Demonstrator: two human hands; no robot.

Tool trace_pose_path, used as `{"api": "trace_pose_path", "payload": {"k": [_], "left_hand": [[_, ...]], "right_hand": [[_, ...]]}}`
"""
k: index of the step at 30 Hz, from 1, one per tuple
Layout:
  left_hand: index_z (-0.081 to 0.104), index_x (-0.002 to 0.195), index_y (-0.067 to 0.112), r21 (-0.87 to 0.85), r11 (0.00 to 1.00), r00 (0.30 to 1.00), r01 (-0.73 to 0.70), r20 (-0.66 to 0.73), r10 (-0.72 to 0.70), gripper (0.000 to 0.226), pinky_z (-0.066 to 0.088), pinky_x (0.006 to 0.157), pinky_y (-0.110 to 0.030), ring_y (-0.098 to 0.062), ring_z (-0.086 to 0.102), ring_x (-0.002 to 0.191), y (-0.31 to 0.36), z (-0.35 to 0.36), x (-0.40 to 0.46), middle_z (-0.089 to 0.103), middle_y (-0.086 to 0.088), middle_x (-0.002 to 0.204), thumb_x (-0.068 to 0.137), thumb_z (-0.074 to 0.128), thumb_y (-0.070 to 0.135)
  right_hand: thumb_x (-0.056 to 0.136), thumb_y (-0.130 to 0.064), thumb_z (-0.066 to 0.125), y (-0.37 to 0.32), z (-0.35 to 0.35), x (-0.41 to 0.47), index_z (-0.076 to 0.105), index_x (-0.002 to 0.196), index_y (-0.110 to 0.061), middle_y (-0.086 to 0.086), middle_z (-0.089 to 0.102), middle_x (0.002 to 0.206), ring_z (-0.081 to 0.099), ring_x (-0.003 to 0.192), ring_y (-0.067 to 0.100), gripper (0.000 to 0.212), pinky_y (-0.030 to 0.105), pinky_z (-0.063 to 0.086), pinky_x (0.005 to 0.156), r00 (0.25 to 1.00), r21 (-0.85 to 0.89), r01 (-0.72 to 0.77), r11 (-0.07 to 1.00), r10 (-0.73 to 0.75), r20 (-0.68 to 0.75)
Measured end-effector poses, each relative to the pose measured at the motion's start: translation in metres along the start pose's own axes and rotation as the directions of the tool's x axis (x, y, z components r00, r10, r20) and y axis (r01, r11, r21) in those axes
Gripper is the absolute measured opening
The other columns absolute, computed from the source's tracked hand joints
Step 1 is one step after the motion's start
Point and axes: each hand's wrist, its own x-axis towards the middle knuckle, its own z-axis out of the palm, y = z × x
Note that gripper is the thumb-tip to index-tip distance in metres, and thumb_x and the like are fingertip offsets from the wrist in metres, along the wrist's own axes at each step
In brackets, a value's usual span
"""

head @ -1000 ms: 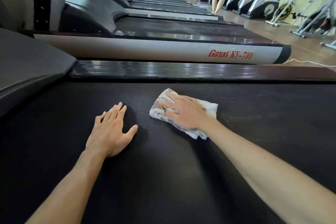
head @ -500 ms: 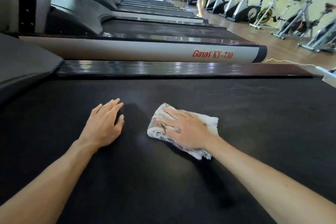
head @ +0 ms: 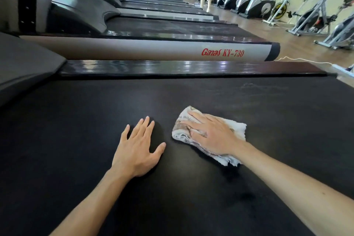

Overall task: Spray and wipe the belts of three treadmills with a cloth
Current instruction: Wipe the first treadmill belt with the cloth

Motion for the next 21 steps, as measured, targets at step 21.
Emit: {"api": "trace_pose_path", "payload": {"k": [21], "left_hand": [[0.008,0.163,0.025,0.033,0.999,1.0,-0.007,-0.025,0.008,0.104,0.001,0.126,-0.041,-0.005,-0.006,0.155,0.003,0.0,0.003,-0.003,0.01,0.17,0.074,-0.004,0.078]], "right_hand": [[0.098,-0.057,0.018,0.001,0.003,-0.002,0.03,0.152,-0.055,-0.009,0.02,0.168,0.031,0.149,0.028,0.056,0.049,0.023,0.122,0.992,-0.018,-0.125,0.992,0.125,-0.023]]}}
